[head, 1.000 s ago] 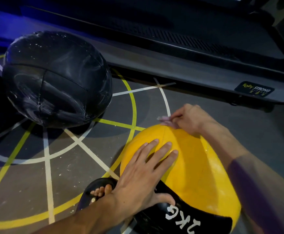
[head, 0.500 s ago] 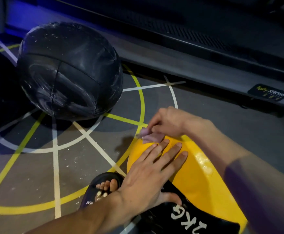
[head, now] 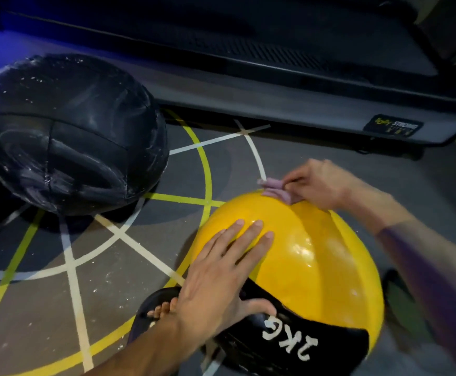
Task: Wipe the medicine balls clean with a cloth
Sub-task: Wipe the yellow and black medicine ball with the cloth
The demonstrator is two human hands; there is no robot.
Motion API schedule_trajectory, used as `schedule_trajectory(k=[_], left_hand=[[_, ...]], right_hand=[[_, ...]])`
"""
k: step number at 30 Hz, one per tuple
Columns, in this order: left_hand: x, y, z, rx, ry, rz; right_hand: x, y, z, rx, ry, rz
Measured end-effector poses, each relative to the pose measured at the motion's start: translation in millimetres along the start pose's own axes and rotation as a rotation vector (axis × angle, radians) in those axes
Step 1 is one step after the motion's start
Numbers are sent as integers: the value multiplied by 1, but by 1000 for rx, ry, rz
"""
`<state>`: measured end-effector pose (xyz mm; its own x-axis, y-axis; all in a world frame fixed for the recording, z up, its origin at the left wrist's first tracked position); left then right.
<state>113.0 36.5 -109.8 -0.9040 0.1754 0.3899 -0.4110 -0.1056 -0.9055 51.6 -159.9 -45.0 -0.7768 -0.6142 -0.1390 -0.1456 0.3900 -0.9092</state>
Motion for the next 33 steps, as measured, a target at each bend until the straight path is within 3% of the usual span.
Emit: schedule_trajectory(k=[9, 16, 22, 26, 29, 31, 33], left_hand=[[-35, -6, 14, -29, -125, -125], [-58, -11, 43, -122, -188, -224], [-56, -12, 57, -135, -178, -215], [-63, -11, 68, -185, -211, -218], [-70, -9, 72, -225, -224, -237], [-70, -7, 79, -248, -229, -269], [-66, -4, 92, -259, -232, -287]], right_hand=[[110, 55, -167, 447, 248, 567], [139, 125, -204, 664, 477, 807], [137, 89, -168, 739, 468, 847], [98, 51, -152, 761, 263, 667], [77, 59, -164, 772, 108, 649], [94, 74, -171, 793, 155, 690], [126, 87, -176, 824, 326, 744]])
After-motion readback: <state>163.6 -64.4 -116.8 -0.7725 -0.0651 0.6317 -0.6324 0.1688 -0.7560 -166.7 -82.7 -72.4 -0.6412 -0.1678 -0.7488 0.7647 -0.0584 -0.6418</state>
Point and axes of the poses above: each hand's wrist, its own z-axis towards the middle knuckle, its own y-axis out of the palm, x = y × z, the point moved 9 cm from there along z, towards the middle knuckle
